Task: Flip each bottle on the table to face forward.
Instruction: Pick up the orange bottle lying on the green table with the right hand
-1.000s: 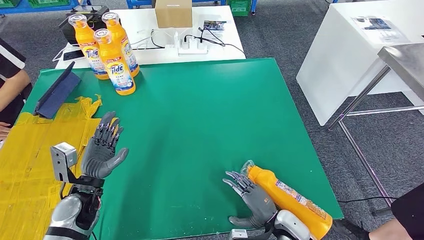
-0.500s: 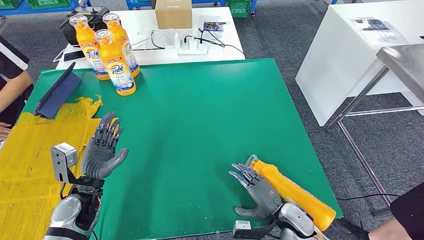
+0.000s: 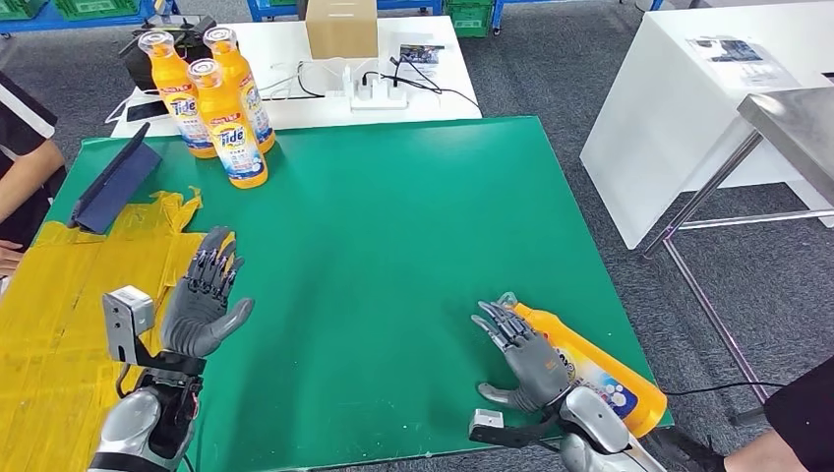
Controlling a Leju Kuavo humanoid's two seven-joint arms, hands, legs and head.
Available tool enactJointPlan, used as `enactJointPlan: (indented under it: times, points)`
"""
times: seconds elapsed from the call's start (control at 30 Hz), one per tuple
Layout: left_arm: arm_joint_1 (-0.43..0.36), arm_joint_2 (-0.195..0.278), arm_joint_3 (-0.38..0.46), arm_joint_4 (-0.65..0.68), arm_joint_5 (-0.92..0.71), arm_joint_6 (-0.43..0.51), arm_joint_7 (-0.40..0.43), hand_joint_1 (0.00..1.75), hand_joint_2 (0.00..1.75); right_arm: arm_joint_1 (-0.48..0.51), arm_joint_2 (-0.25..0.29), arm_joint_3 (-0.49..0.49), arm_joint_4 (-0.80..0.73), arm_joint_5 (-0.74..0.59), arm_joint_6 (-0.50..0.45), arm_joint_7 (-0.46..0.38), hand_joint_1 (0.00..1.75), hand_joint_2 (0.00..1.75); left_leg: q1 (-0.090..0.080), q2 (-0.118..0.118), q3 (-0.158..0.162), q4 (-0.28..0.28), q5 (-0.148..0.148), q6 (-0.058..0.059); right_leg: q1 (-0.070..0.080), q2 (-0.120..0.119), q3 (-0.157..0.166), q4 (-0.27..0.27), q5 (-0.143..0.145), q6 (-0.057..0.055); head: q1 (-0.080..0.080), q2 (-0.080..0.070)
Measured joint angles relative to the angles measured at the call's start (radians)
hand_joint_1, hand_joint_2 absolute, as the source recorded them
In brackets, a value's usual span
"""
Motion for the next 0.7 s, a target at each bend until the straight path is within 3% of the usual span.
enactJointPlan:
  times: [0.23, 0.43, 0.7]
  points:
    - [0.022, -0.007, 0.004, 0.000, -0.015, 0.015, 0.008, 0.00, 1.75, 0.062, 0.095, -0.046, -0.183, -0.053, 0.021, 0.001, 0.00, 1.75, 0.001, 0.001, -0.004, 0.000, 0.001, -0.002, 0.001, 0.000, 0.005, 0.001, 0.003, -0.001, -0.001, 0.000]
    - [0.028, -0.013, 0.010, -0.001, -0.023, 0.023, 0.009, 0.00, 1.75, 0.086, 0.137, -0.067, -0.288, -0.095, 0.032, -0.016, 0.00, 1.75, 0.001, 0.000, -0.006, 0.000, 0.000, -0.004, 0.001, 0.000, 0.004, 0.001, -0.001, 0.000, 0.000, 0.000]
    - [0.066, -0.024, 0.024, -0.024, -0.037, 0.048, 0.011, 0.00, 1.75, 0.128, 0.196, -0.074, -0.490, -0.136, 0.078, 0.037, 0.00, 1.75, 0.001, 0.000, -0.006, 0.000, -0.002, -0.004, 0.001, 0.000, -0.004, 0.001, -0.002, -0.001, 0.000, 0.000]
